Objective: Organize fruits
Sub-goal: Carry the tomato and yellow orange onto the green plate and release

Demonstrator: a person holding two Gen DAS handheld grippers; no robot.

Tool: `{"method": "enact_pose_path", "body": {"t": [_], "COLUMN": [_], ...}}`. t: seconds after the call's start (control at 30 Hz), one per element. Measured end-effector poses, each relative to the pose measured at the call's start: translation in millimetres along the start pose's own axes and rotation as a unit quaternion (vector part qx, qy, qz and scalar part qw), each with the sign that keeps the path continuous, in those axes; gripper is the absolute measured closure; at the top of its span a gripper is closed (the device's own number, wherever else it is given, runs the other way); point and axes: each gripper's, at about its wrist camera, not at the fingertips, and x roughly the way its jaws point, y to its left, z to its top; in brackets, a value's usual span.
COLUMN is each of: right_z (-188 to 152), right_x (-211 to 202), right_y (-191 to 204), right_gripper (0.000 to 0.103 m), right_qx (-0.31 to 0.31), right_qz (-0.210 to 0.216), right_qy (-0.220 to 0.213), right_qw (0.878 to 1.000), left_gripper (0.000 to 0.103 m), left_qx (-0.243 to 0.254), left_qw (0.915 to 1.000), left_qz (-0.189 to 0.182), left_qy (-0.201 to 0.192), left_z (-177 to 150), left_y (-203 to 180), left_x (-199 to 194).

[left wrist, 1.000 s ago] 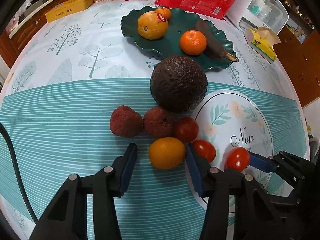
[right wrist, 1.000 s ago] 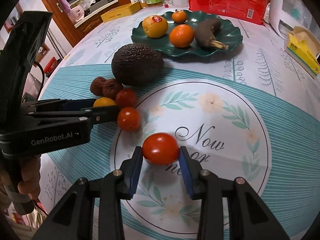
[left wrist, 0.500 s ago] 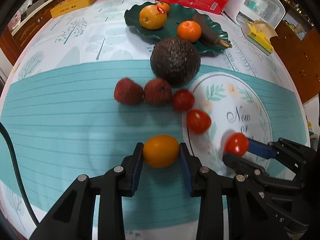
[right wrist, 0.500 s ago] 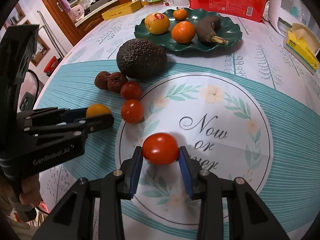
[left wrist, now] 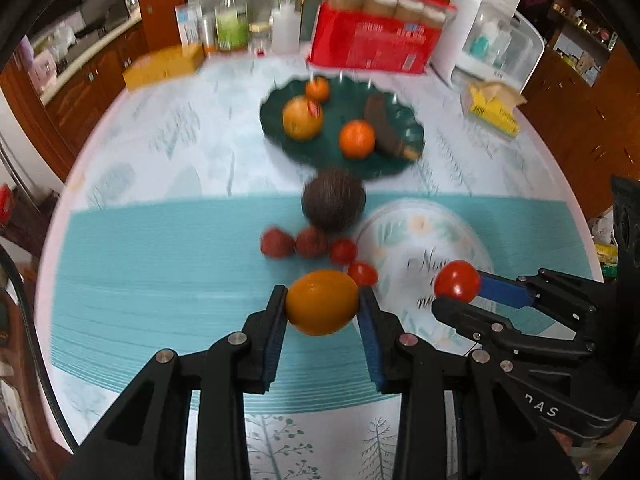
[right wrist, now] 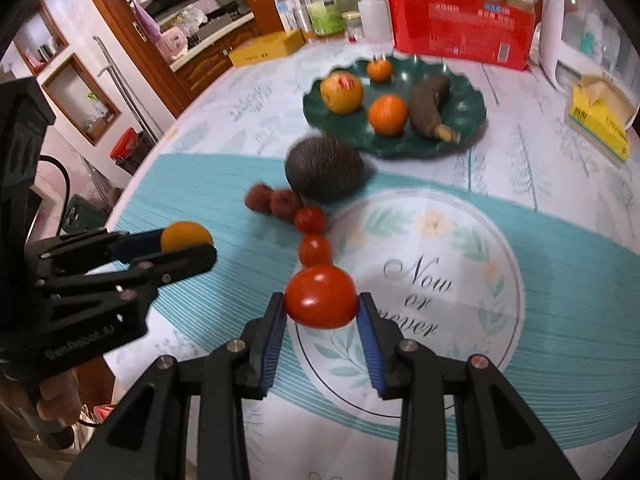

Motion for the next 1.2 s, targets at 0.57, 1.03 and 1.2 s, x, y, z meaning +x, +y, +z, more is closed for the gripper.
{"method": "enact_pose_path", "body": {"t": [0.57,1.03,1.2], "right_z": [166,236,229], "right_x": [-146,-36,32], "right_y": [0,-59,-81], "right_gripper": [0.067,0.067,0.067], "right_qx": [-0.034,0.021,0.045], "right_qz": [-0.067,-0.063,-0.065], "right_qy": [-0.168,-0.117,-0.073], "right_qw": [0.983,0.991,0.994], "left_gripper": [0.069,0.069,0.069], "left_qx": [0.074,0.019,-0.003], "left_qw": [0.9908,0.9991,0.9999], "left_qz": [0.033,0.005,-0.008], "left_qy": [-0.108,-0.036,0.011], "left_z": [143,187,180], "left_y": [-34,-15,-8], "left_x": [-108,33,101]}}
